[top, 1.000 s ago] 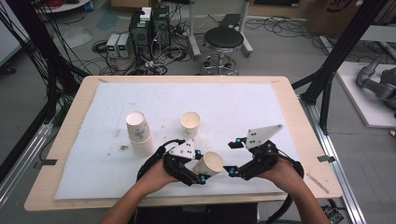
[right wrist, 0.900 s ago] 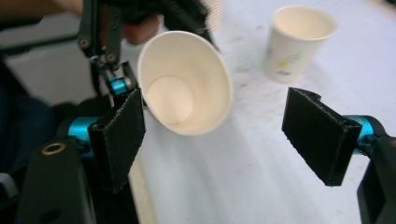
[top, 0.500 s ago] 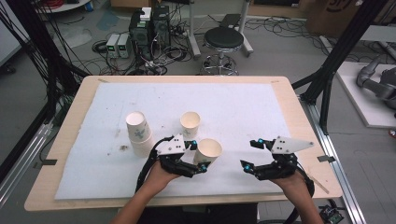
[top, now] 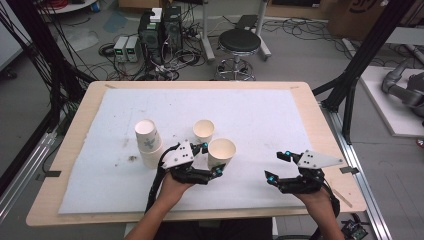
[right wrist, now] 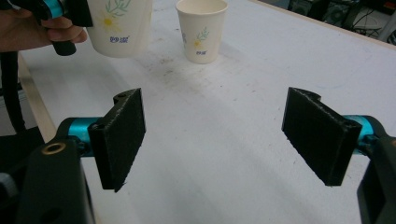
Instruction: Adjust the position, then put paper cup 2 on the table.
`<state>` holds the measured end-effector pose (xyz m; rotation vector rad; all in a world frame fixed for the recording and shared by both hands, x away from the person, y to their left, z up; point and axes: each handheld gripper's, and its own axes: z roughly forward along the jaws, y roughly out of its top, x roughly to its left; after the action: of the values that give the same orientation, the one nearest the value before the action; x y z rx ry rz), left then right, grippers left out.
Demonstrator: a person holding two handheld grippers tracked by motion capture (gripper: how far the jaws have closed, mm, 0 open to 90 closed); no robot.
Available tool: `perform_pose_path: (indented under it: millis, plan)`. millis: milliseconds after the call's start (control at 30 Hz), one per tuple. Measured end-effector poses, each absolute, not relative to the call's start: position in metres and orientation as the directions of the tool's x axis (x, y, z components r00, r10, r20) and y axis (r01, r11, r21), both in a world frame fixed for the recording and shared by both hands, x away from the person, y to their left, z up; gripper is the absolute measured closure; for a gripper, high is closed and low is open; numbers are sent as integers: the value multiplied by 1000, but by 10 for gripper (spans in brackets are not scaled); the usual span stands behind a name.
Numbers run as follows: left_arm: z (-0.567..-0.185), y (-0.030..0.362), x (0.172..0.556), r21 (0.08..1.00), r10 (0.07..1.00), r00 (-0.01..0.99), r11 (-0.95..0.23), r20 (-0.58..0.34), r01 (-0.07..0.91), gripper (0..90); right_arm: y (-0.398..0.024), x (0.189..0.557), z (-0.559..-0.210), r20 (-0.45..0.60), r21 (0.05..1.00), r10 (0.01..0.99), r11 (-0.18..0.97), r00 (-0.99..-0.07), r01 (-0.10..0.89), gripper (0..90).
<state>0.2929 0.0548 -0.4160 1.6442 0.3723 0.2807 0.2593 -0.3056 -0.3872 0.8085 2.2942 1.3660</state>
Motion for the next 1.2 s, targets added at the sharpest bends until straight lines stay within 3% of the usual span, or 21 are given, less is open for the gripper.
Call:
perform_pose_path:
  millis: [667,1200]
  plan:
    - [-413,36,306,997,429,903,-63,-21,53,313,-313,257,-386,-19,890,662,352,-749,289,220]
    - [-428,-8,330,994,476,879,-88,-19,69,314,-320,255,-389,-19,888,685,345,-728,303,219]
